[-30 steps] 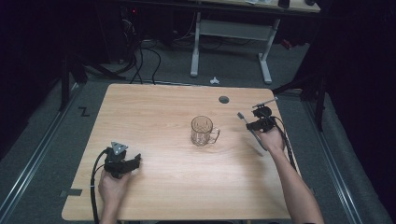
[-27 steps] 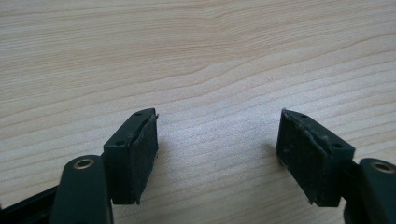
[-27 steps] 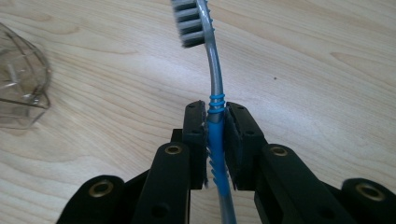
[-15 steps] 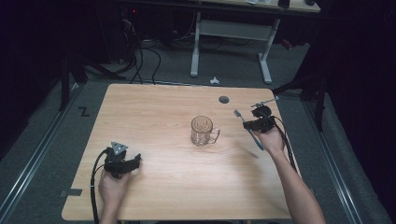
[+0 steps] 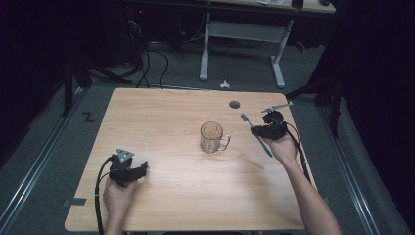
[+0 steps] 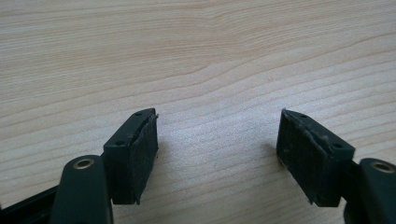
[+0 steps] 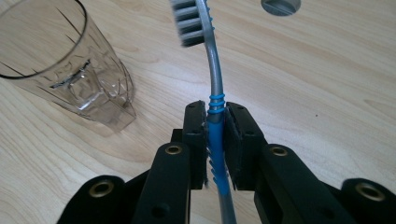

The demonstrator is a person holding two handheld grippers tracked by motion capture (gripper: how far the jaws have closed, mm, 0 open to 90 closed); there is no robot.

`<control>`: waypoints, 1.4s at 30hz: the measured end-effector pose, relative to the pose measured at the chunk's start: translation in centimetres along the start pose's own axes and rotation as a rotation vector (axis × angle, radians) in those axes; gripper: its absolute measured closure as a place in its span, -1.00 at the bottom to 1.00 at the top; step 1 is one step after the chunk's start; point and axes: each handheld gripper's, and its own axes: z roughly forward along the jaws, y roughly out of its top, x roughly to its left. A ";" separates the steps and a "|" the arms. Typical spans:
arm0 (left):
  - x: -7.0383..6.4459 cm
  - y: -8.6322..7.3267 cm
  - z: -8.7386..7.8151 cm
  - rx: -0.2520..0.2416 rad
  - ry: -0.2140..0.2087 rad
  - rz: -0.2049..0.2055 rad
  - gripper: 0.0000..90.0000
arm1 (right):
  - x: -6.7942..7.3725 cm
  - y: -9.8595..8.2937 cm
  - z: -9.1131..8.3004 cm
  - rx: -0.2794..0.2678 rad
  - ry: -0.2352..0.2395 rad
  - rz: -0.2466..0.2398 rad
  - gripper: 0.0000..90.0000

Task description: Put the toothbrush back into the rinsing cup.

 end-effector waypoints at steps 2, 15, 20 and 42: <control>0.0 0.0 0.0 0.000 0.000 0.000 -0.34 | 0.3 0.0 -0.3 -0.015 -0.002 -0.011 0.77; 0.0 0.0 0.0 0.000 0.000 0.000 -0.34 | 1.6 0.2 -1.6 -0.086 0.066 -0.024 0.77; 0.0 0.0 0.0 0.000 0.000 0.000 -0.34 | 1.9 0.3 -2.0 -0.104 0.097 -0.028 0.77; 0.0 0.0 0.0 0.000 0.000 0.000 -0.34 | 3.9 0.6 -3.3 -0.169 0.183 -0.062 0.77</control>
